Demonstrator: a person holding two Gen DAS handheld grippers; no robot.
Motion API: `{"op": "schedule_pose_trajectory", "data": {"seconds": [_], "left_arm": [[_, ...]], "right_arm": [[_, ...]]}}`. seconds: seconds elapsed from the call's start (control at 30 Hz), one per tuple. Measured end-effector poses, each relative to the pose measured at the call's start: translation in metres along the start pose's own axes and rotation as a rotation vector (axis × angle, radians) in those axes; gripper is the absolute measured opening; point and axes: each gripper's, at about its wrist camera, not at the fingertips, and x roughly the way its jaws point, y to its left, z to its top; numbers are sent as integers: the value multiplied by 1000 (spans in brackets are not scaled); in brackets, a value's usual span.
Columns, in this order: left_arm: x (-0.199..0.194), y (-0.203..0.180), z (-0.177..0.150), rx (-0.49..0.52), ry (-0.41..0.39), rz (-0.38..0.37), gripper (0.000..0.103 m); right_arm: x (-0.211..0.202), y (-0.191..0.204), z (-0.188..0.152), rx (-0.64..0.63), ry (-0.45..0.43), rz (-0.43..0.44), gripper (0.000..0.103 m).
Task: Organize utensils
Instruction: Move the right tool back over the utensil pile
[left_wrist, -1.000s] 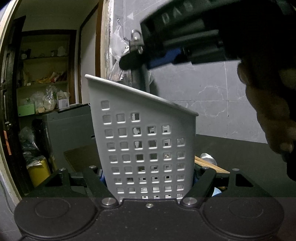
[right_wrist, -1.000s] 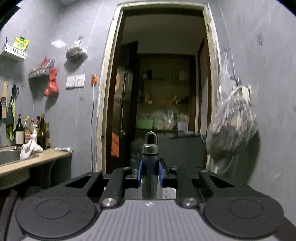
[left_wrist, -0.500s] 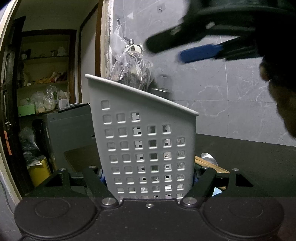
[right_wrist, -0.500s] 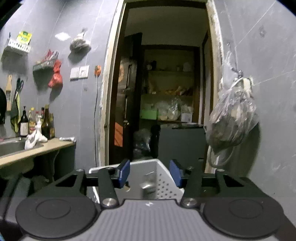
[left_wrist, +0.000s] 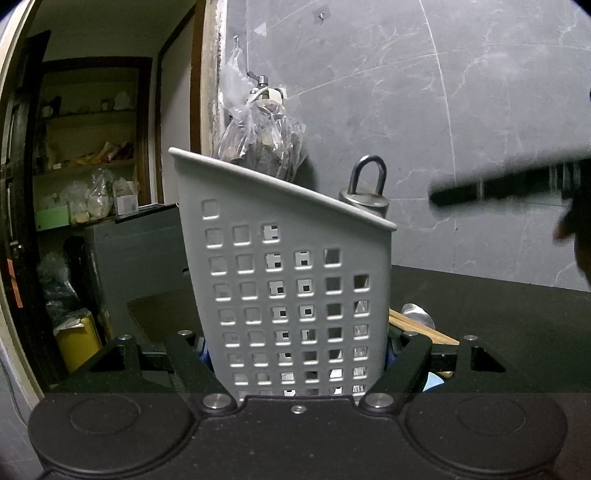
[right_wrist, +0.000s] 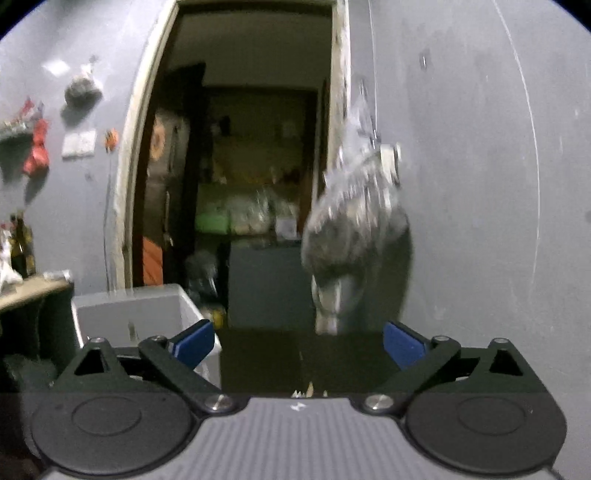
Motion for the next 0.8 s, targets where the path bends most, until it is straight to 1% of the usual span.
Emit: {"op": "schedule_pose_trajectory", "data": {"seconds": [0.17, 0.27, 0.37, 0.6, 0.8], "left_arm": [[1, -3, 1, 5, 2, 6, 77], [1, -6, 1, 15, 2, 8, 77], [2, -7, 1, 18, 1, 10, 77], [1, -7, 1, 18, 2, 11, 77], [0, -8, 1, 18, 1, 14, 77]], "right_arm": [[23, 3, -34, -48, 170, -14, 100], [32, 6, -52, -68, 251, -21, 100], [38, 4, -65, -48, 316, -19, 100], [40, -1, -83, -20, 399, -25, 101], [49, -11, -87, -5, 433, -31, 102]]}}
